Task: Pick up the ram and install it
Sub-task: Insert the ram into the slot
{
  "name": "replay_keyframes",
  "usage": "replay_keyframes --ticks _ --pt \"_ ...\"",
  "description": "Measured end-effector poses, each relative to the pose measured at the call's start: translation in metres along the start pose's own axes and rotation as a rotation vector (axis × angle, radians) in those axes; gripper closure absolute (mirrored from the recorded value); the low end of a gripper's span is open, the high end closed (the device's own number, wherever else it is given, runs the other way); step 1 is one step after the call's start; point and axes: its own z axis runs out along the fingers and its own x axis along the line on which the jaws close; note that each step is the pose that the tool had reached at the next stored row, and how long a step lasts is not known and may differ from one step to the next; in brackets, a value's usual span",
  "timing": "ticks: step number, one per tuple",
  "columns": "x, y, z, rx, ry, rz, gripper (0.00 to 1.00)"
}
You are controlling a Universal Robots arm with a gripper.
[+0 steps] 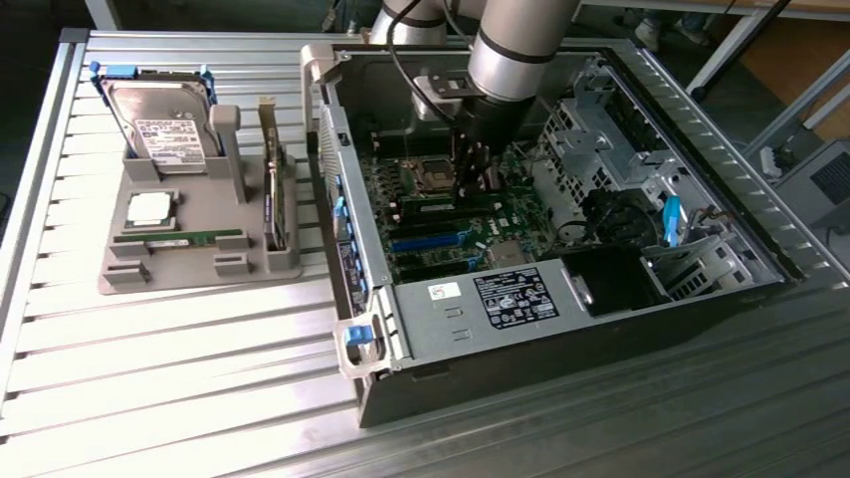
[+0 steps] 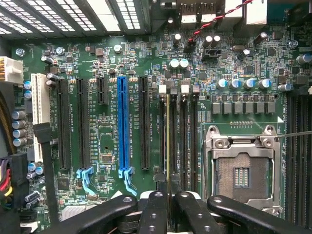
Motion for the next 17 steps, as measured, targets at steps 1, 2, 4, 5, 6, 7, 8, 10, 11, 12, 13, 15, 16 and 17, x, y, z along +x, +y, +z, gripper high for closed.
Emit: replay_keyframes --ticks 1,2,4,5,6,7,8,10,11,12,13,15,16,17 --pt "0.0003 -0.0003 0.0000 0.0000 -0.0001 0.000 0.89" --pt "0.0008 -0.0015 0.0000 0.0001 0.0001 0.000 0.89" --pt "0.0019 -0.0018 0.0000 0.0000 0.0000 -0.002 0.89" --pt "0.0027 -0.0018 0.0001 0.0004 0.0002 -0.011 0.89" --pt "0.0028 -0.0018 0.0001 0.0003 0.0004 -0.011 0.89" --pt "0.0027 -0.0020 0.0007 0.0003 0.0003 -0.009 0.89" --pt "0.0024 -0.0028 0.0020 0.0000 0.0005 -0.007 0.89" --pt "0.0023 -0.0030 0.0029 -0.0001 0.0003 -0.004 0.89" --pt "0.0023 -0.0030 0.0030 -0.0001 0.0003 -0.004 0.89" --pt "0.0023 -0.0031 0.0030 0.0002 0.0001 -0.004 0.88" --pt "0.0023 -0.0031 0.0030 0.0001 0.0001 -0.004 0.82" --pt "0.0024 -0.0030 0.0007 0.0001 0.0002 -0.004 0.82" --pt "0.0024 -0.0030 -0.0013 0.0000 0.0002 -0.004 0.82" --pt "0.0025 -0.0029 -0.0032 0.0000 0.0003 -0.004 0.82"
